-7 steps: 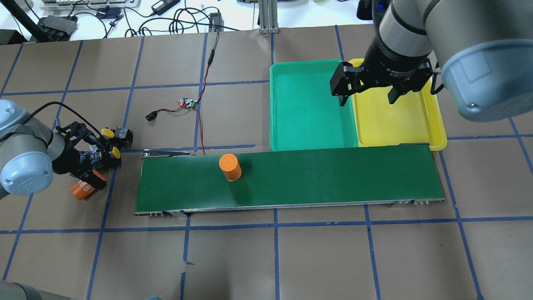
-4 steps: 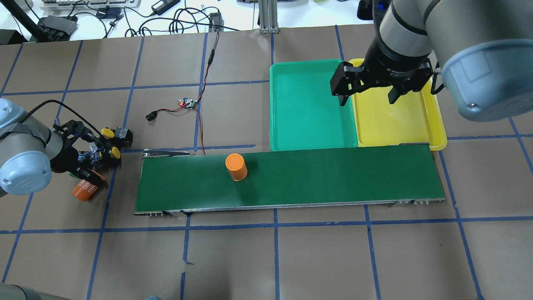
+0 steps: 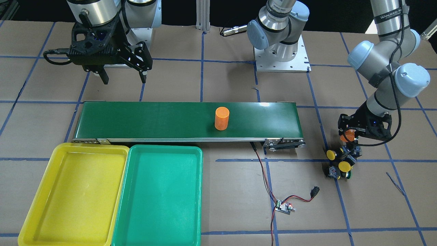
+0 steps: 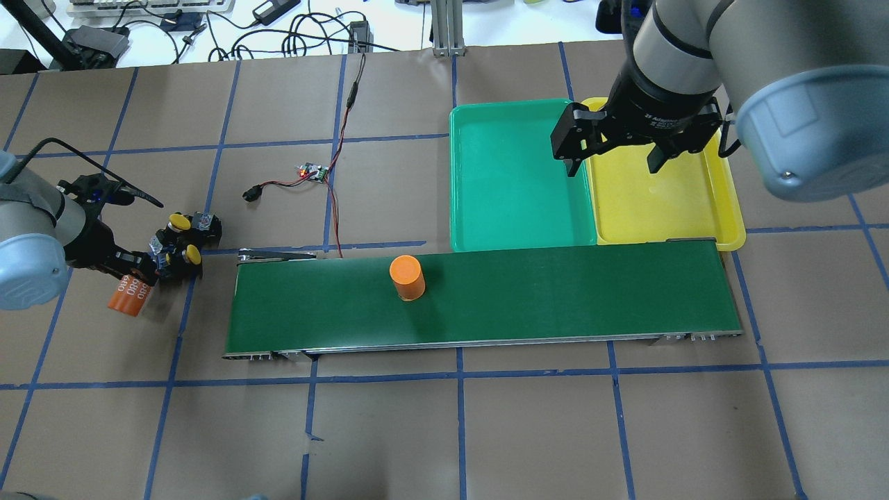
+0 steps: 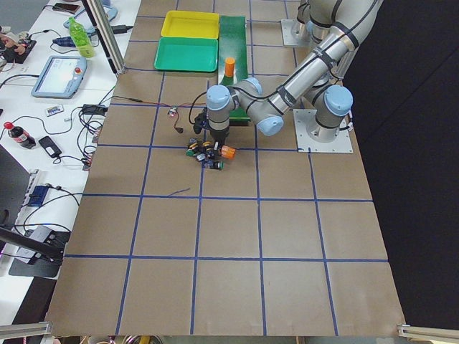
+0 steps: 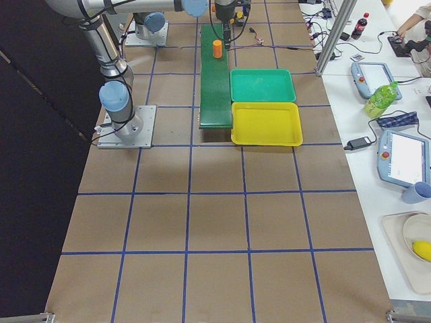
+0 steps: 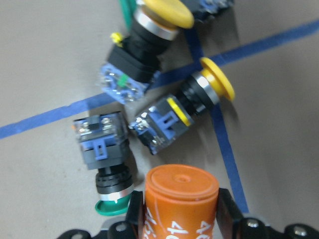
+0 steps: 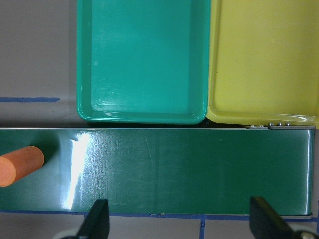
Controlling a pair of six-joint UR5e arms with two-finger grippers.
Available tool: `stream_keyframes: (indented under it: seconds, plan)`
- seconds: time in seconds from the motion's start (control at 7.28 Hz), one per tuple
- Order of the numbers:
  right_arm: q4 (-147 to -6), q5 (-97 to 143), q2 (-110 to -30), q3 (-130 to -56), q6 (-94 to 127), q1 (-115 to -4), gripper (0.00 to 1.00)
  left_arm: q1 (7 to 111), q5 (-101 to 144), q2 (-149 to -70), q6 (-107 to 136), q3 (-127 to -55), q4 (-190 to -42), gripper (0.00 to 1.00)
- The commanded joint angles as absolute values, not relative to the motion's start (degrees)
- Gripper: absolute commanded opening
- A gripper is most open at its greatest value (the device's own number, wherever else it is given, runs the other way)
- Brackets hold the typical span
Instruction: Sort buttons by color to trays
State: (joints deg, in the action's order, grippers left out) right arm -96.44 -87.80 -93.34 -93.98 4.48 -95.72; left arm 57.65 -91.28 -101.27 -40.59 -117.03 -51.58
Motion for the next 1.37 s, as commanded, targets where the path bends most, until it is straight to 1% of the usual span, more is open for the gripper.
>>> stream_keyframes:
  seconds: [0.0, 0.14, 0.27, 0.41, 0.55, 0.69, 0.96, 1.24]
  plan:
    - [-96.42, -87.8, -93.43, -94.04, 4.48, -95.8, 1.0, 58.01, -90.97, -101.16, -21.82, -115.58, -51.94, 0.0]
    - [-96.5, -87.8, -93.43, -94.04, 4.48, -95.89, 1.0, 58.36, -90.71, -100.64, -18.66, -115.49, -52.12, 0.0]
    - [-96.5, -87.89, -93.43, -93.96, 4.57, -96.06, 1.0, 59.23, -90.79, -100.81, -13.5, -113.84, -52.12, 0.0]
    - [-96.5, -87.89, -93.34, -93.96, 4.48, -95.98, 1.0, 60.02, -91.05, -100.64, -0.05, -111.73, -52.55, 0.0]
    - [-96.42, -87.8, -93.34, -94.04, 4.48, -95.89, 1.0, 61.86, -91.05, -100.11, 12.27, -111.19, -52.56, 0.0]
    - [-96.5, -87.89, -93.25, -94.04, 4.57, -96.06, 1.0, 64.66, -91.14, -99.5, 22.75, -111.36, -52.65, 0.0]
    - [-96.42, -87.89, -93.25, -94.13, 4.66, -95.98, 1.0, 71.16, -90.88, -98.18, 35.35, -111.88, -52.65, 0.0]
    - [-96.33, -87.89, -93.34, -94.22, 4.92, -96.07, 1.0, 80.11, -91.05, -96.16, 51.78, -113.63, -53.0, 0.0]
